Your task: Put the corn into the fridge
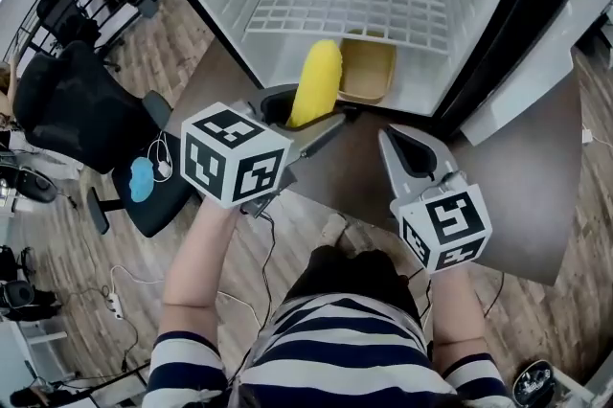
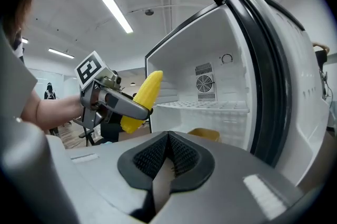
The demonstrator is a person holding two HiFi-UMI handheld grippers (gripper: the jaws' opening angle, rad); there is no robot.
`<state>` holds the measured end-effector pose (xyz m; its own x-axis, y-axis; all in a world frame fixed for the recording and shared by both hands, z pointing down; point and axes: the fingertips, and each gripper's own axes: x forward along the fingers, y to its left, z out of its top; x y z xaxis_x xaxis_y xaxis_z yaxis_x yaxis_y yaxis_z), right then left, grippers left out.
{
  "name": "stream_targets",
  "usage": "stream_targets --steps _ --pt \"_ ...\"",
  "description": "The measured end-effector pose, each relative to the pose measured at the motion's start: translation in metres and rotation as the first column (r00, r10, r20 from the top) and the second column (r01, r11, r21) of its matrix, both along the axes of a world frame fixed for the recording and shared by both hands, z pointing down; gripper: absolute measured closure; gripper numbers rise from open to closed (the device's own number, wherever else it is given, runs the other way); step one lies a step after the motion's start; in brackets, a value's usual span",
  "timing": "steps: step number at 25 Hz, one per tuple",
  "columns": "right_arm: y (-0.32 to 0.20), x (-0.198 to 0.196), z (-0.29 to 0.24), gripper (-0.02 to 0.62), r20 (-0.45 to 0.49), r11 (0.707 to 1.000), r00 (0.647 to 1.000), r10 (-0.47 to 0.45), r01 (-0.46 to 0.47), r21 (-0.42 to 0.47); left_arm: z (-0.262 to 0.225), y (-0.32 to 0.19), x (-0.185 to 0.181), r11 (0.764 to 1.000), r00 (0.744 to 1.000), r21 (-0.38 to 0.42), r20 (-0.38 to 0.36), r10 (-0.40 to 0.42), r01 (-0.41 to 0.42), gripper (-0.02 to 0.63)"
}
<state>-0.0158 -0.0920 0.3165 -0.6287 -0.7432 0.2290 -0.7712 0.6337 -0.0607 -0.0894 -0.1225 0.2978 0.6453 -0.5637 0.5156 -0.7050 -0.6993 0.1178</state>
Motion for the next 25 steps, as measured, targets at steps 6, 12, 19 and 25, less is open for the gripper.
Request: stream_targets --steps 6,12,19,25 --pt "-0.031 -0.005 -0.007 0.603 -0.010 0.998 0.998 0.063 -0.063 0.020 -0.006 -0.036 -0.004 0.997 0.989 0.034 0.132 0.068 -0.073 0.606" --pt "-0.058 -0.004 -0.008 0.603 -0.031 0.993 0.993 0.111 -0.110 0.036 -0.011 -0.071 -0.002 0.990 0.973 0.046 0.199 0.119 -0.131 0.606" --pt "-0.076 -0.001 -0.002 0.603 -0.060 0.988 0.986 0.153 -0.151 0.038 -0.025 -0.109 -0.001 0.976 0.933 0.070 0.317 0.173 -0.205 0.606" --pt "-0.079 0.001 0.015 0.604 -0.067 0.987 0.985 0.160 -0.160 0.013 -0.028 -0.128 0.002 0.959 0.866 0.068 0.450 0.217 -0.276 0.606"
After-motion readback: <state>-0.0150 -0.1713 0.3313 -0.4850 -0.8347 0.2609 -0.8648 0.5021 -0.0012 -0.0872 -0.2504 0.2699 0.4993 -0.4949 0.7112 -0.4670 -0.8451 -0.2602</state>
